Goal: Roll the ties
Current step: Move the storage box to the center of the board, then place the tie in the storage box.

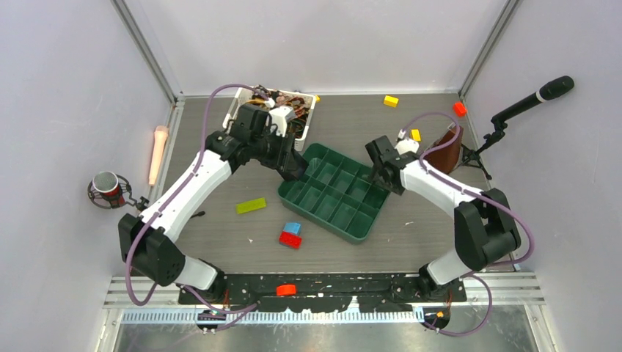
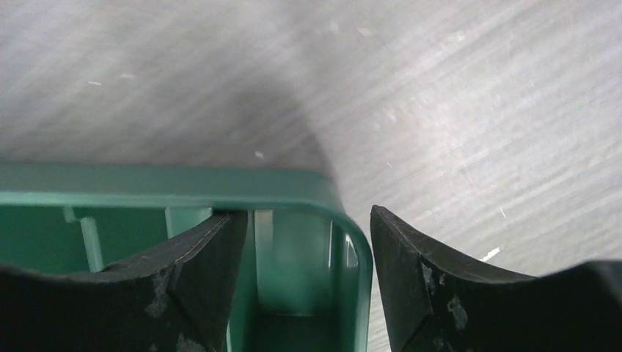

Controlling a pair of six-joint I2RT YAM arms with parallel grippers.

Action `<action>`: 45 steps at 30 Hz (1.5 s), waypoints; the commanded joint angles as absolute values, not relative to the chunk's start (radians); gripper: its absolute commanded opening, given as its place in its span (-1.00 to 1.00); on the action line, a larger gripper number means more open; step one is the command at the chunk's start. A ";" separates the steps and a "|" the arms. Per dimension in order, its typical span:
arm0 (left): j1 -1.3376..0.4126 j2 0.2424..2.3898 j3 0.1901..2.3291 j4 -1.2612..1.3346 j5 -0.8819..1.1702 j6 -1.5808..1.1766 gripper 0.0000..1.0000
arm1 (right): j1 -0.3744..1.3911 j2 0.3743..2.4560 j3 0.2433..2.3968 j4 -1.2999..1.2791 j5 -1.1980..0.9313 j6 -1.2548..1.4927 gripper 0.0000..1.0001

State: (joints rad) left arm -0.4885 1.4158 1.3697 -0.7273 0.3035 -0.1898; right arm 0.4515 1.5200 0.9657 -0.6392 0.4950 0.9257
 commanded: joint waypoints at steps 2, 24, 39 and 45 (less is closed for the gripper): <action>-0.526 1.479 1.430 -0.644 0.274 -0.165 -0.18 | 0.453 1.442 1.075 -0.537 0.438 0.706 0.39; -0.573 1.880 1.708 -0.437 0.508 -0.339 -0.22 | 0.453 1.074 0.947 -0.685 0.431 0.739 0.40; -0.577 1.892 1.733 -0.505 0.505 -0.327 -0.23 | 0.453 1.099 0.957 -0.685 0.423 0.747 0.40; -0.632 1.875 1.832 -0.557 0.543 -0.343 -0.23 | 0.452 1.077 0.942 -0.684 0.446 0.768 0.40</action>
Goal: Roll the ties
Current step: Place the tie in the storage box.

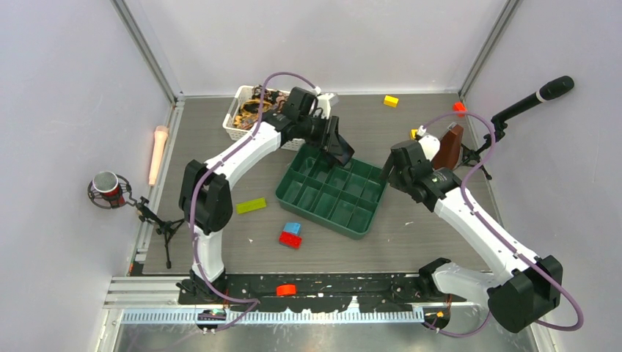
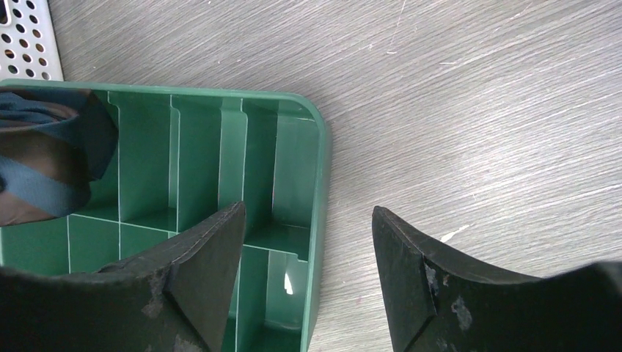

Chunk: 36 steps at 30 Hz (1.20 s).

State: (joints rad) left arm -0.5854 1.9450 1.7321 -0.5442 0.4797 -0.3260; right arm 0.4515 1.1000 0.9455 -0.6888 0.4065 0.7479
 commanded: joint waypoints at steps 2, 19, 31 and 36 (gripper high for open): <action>-0.656 1.886 1.857 -0.570 0.548 -0.349 -0.24 | 0.452 1.067 0.937 -0.684 0.456 0.770 0.40; -0.656 1.949 1.805 -0.673 0.358 -0.248 -0.26 | 0.453 1.070 0.930 -0.694 0.466 0.766 0.40; -0.626 1.989 1.788 -0.673 0.336 -0.227 -0.27 | 0.453 1.076 0.927 -0.698 0.471 0.769 0.40; -0.625 1.998 1.791 -0.682 0.296 -0.212 -0.27 | 0.452 1.081 0.925 -0.699 0.465 0.769 0.40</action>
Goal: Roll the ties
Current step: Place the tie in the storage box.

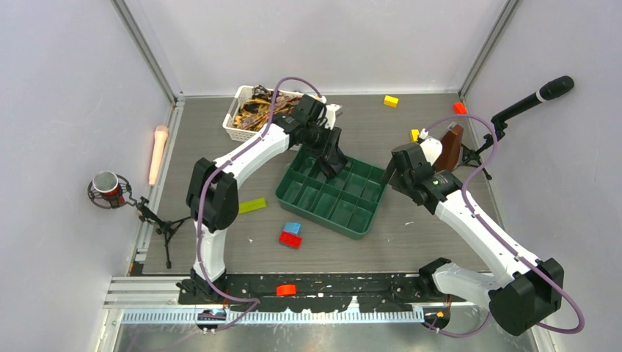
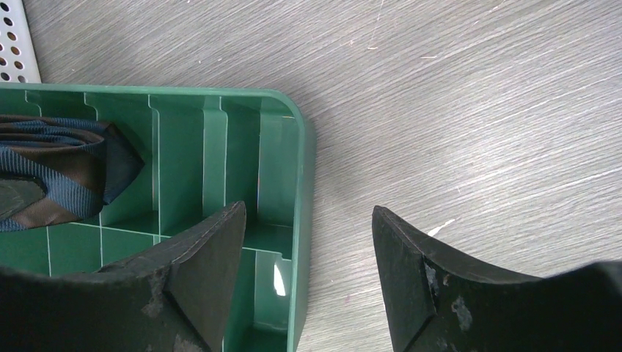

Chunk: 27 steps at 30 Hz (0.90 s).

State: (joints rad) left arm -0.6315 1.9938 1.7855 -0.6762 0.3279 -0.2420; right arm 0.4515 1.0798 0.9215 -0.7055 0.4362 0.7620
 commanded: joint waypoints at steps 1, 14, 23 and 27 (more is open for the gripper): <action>-0.625 2.001 1.793 -0.685 0.289 -0.209 -0.28 | 0.452 1.082 0.926 -0.699 0.464 0.769 0.40; -0.624 2.019 1.793 -0.707 0.223 -0.186 -0.31 | 0.452 1.096 0.929 -0.700 0.453 0.771 0.40; -0.636 2.039 1.784 -0.704 0.174 -0.187 -0.34 | 0.453 1.100 0.928 -0.700 0.448 0.772 0.40; -0.640 2.046 1.781 -0.707 0.147 -0.187 -0.36 | 0.452 1.100 0.927 -0.701 0.447 0.770 0.40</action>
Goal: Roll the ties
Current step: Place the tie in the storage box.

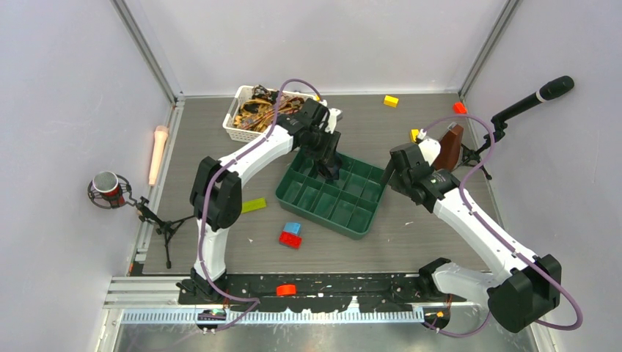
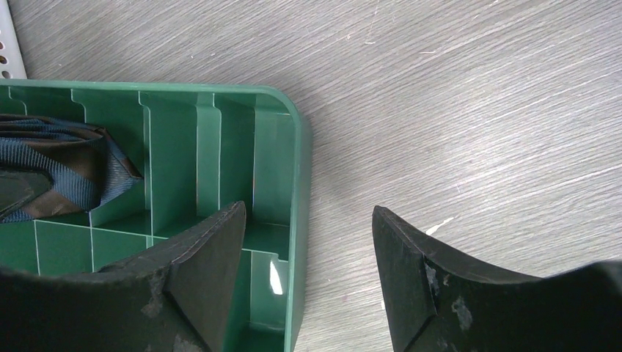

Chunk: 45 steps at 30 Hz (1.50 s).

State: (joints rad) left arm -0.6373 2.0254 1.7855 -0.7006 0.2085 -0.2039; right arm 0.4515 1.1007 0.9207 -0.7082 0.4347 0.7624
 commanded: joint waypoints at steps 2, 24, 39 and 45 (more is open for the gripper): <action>-0.640 2.046 1.780 -0.706 0.134 -0.186 -0.37 | 0.453 1.100 0.928 -0.700 0.448 0.771 0.40; -0.641 2.023 1.758 -0.695 0.083 -0.176 -0.39 | 0.453 1.107 0.928 -0.701 0.446 0.767 0.40; -0.624 2.004 1.731 -0.684 0.059 -0.178 -0.41 | 0.453 1.112 0.928 -0.701 0.446 0.767 0.40; -0.616 1.985 1.716 -0.672 0.051 -0.179 -0.45 | 0.453 1.112 0.925 -0.700 0.449 0.768 0.40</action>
